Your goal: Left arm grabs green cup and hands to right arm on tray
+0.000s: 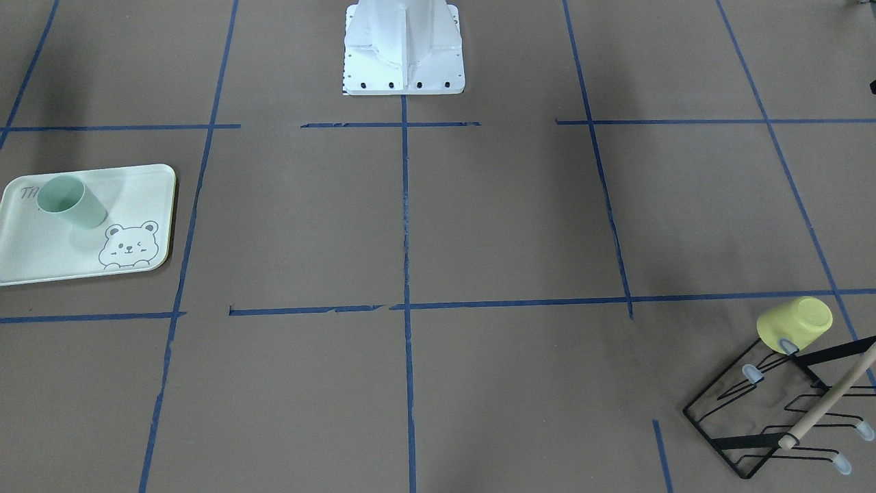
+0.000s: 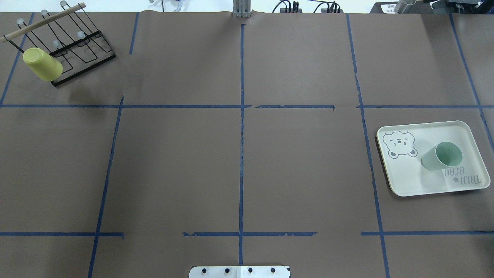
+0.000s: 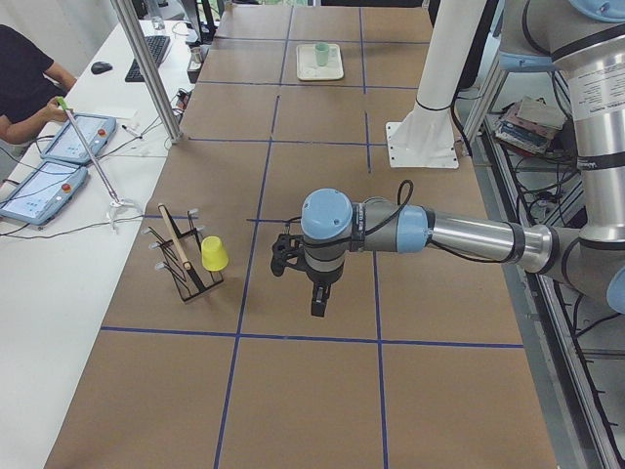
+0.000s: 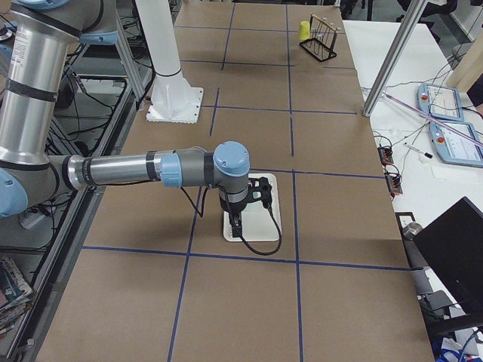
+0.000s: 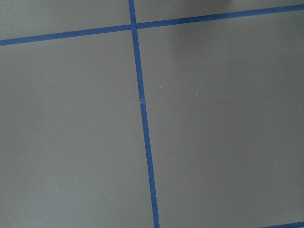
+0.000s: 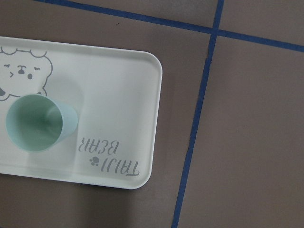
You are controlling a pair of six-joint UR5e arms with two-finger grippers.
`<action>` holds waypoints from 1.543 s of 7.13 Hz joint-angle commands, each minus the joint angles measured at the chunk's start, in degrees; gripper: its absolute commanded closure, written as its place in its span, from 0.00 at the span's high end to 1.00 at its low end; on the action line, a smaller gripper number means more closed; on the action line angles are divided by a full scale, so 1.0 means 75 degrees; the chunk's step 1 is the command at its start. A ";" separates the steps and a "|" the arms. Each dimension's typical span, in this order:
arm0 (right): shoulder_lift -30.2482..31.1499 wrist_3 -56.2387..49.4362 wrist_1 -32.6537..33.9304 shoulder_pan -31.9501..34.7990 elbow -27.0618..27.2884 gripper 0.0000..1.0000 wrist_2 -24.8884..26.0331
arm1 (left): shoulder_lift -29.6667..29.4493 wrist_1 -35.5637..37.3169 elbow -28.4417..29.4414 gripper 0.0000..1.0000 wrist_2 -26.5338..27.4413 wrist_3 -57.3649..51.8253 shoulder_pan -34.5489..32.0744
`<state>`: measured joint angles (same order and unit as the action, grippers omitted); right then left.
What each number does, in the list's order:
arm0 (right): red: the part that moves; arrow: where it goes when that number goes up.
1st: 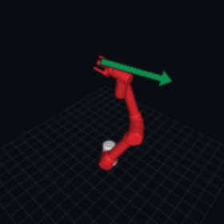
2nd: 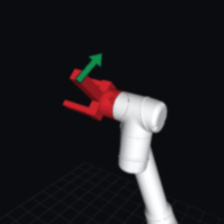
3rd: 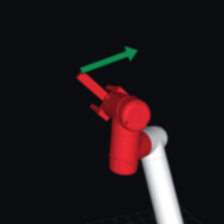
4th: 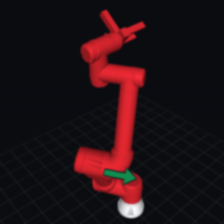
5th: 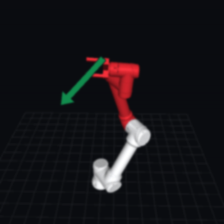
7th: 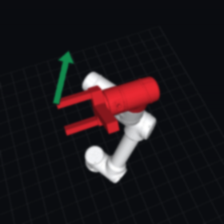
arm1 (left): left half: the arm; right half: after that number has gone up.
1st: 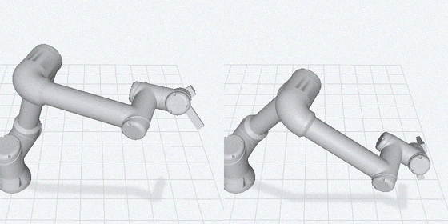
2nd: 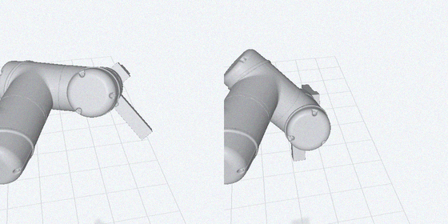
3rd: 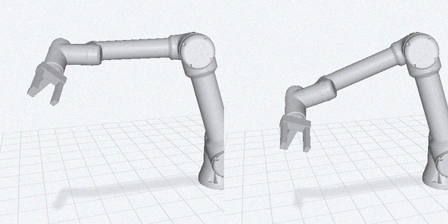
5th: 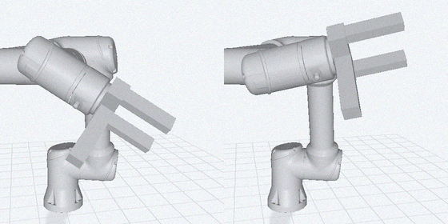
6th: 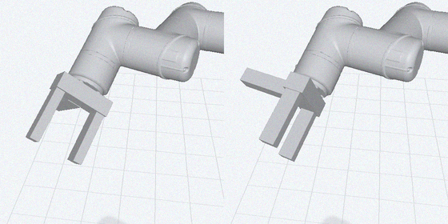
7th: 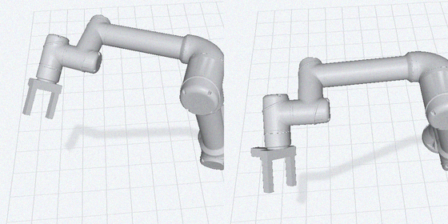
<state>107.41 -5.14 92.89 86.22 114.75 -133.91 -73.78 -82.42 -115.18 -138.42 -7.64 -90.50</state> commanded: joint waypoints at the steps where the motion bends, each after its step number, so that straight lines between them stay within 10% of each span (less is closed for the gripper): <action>1: -0.0083 0.0063 -0.0022 0.0000 -0.0018 1.00 0.0006 | 0.0028 -0.0109 0.0017 1.00 -0.0060 -0.0001 -0.0004; 11: -0.0060 0.0087 -0.0093 0.0000 0.0134 1.00 -0.0029 | -0.0065 -0.0003 -0.0275 1.00 0.0010 -0.0001 -0.0039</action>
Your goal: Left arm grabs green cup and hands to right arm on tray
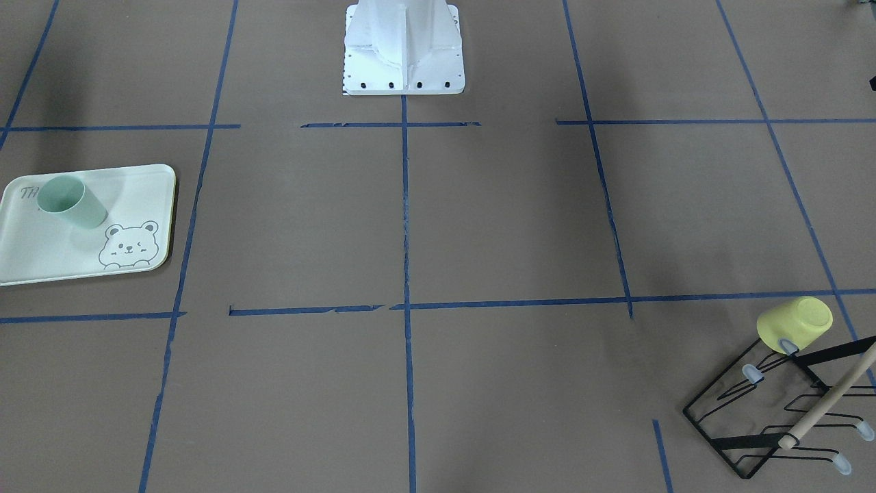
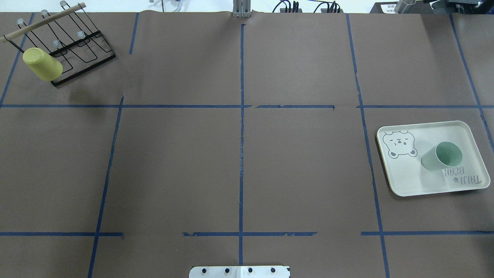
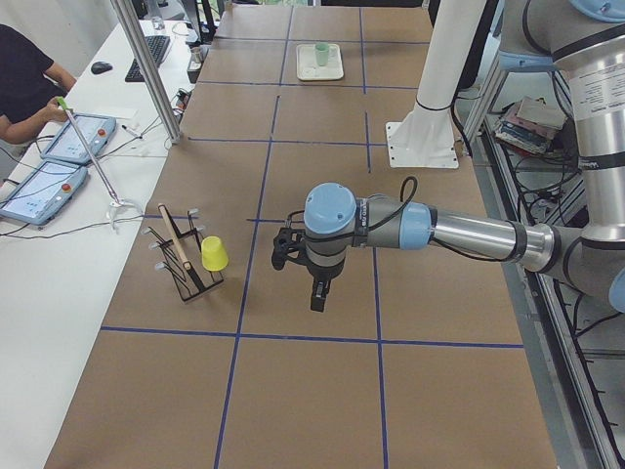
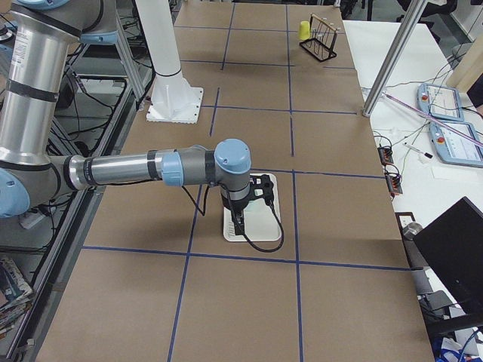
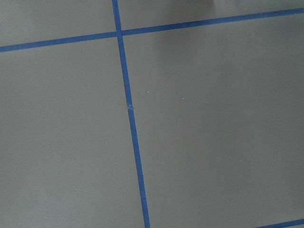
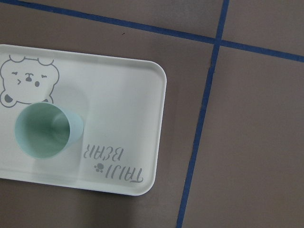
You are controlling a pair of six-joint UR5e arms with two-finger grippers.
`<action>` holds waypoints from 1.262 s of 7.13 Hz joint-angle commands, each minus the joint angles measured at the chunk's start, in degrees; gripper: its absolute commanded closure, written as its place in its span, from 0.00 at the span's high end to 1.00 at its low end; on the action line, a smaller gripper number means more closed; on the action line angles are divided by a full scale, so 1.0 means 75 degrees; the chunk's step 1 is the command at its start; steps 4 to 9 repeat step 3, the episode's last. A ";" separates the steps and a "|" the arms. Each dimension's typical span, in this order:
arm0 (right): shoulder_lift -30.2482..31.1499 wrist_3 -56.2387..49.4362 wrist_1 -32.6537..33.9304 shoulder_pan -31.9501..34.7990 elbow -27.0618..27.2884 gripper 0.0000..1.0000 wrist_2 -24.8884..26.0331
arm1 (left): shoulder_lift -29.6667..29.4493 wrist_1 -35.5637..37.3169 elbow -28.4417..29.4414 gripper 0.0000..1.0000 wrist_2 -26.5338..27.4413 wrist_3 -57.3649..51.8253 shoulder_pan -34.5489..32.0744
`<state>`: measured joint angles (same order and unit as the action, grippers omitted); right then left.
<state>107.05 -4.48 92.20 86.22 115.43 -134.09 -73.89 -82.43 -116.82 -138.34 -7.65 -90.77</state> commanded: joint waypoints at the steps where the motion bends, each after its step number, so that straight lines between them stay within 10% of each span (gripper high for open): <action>1: -0.0023 0.0023 -0.0012 0.0000 0.0019 1.00 0.0007 | -0.0073 0.0010 -0.0161 1.00 0.0046 0.0012 0.0090; 9: -0.0035 0.0023 0.0000 0.0000 -0.0004 1.00 -0.0249 | -0.0062 0.0021 -0.0291 1.00 0.0329 0.0000 0.0115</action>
